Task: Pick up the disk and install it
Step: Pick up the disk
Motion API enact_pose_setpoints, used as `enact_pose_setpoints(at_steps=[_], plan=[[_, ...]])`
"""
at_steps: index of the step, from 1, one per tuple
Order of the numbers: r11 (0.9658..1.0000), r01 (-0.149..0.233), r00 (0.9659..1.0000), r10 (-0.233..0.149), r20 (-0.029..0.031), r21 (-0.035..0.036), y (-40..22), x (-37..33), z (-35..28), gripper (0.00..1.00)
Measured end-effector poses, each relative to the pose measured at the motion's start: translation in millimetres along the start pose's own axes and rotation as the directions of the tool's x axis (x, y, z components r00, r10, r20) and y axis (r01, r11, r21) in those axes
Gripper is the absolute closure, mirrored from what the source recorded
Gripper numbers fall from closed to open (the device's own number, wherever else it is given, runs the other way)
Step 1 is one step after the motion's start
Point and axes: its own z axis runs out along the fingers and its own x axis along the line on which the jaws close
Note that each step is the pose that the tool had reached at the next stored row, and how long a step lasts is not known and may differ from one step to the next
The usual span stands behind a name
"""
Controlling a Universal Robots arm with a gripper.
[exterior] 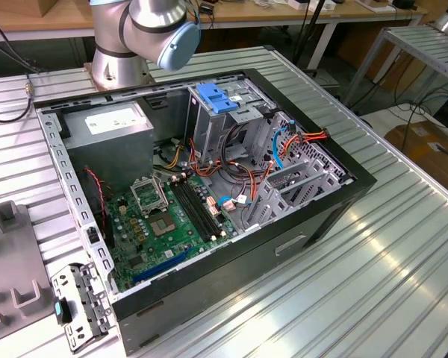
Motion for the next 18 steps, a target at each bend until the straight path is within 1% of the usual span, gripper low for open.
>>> enact_pose_setpoints(at_steps=[4, 7, 12, 18], plan=[[1.0, 0.0, 1.0, 0.0, 0.0001, 0.0003, -0.1, 0.0, 0.5, 0.5], [1.0, 0.0, 1.0, 0.0, 0.0002, 0.0004, -1.5, -0.1, 1.1, 0.5], [1.0, 0.0, 1.0, 0.0, 0.0001, 0.0003, -2.2, -0.5, 2.5, 0.5], [1.0, 0.0, 1.0, 0.0, 0.0001, 0.0002, -2.2, -0.8, 3.7, 0.5]])
